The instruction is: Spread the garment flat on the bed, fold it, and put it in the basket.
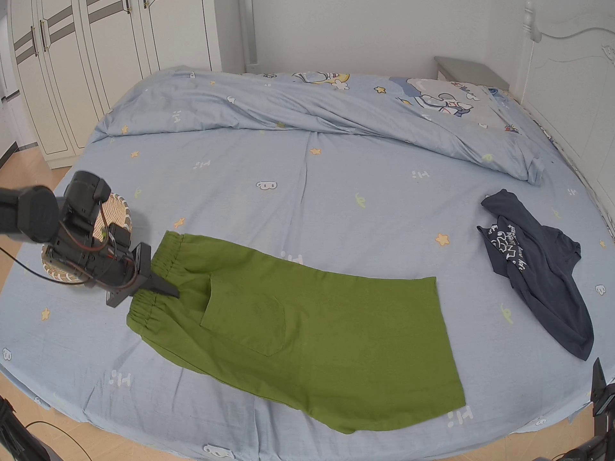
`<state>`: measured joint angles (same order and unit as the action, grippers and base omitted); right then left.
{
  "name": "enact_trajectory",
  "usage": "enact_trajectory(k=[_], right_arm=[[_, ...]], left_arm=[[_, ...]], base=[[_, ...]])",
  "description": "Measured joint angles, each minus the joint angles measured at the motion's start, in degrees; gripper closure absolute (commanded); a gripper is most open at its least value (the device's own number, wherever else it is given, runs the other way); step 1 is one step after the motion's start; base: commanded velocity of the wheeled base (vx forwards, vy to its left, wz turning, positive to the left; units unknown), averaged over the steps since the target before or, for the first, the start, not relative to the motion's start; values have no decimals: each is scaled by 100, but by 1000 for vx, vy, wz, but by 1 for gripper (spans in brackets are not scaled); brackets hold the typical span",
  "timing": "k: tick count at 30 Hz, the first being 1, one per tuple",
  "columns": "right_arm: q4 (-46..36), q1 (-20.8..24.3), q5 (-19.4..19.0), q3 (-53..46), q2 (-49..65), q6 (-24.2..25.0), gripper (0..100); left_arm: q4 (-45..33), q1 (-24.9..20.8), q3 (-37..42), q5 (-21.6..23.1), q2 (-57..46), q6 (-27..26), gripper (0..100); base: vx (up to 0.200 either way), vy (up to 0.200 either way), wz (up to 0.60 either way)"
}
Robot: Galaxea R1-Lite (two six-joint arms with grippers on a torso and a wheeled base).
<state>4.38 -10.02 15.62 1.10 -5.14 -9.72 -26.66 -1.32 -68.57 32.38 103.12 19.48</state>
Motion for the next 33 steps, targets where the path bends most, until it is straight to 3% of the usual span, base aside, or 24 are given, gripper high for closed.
enact_trajectory(k=[4, 9, 19, 33], right_arm=[[-26, -1, 23, -9, 0, 33, 0], [-41, 0, 39, -9, 0, 68, 0], [-52, 0, 48, -9, -2, 118, 0], [-55, 0, 52, -9, -4, 178, 0]], left_arm=[[-691, -358, -929, -241, -54, 154, 100], [-1081, -1128, -1731, -474, -41, 482, 100], [-1141, -2428, -2360, -696, 278, 1486, 100], [-1067, -3228, -3022, -731, 851, 1749, 100]], base=[[0, 0, 0], [0, 0, 0], [0, 0, 0], [0, 0, 0]])
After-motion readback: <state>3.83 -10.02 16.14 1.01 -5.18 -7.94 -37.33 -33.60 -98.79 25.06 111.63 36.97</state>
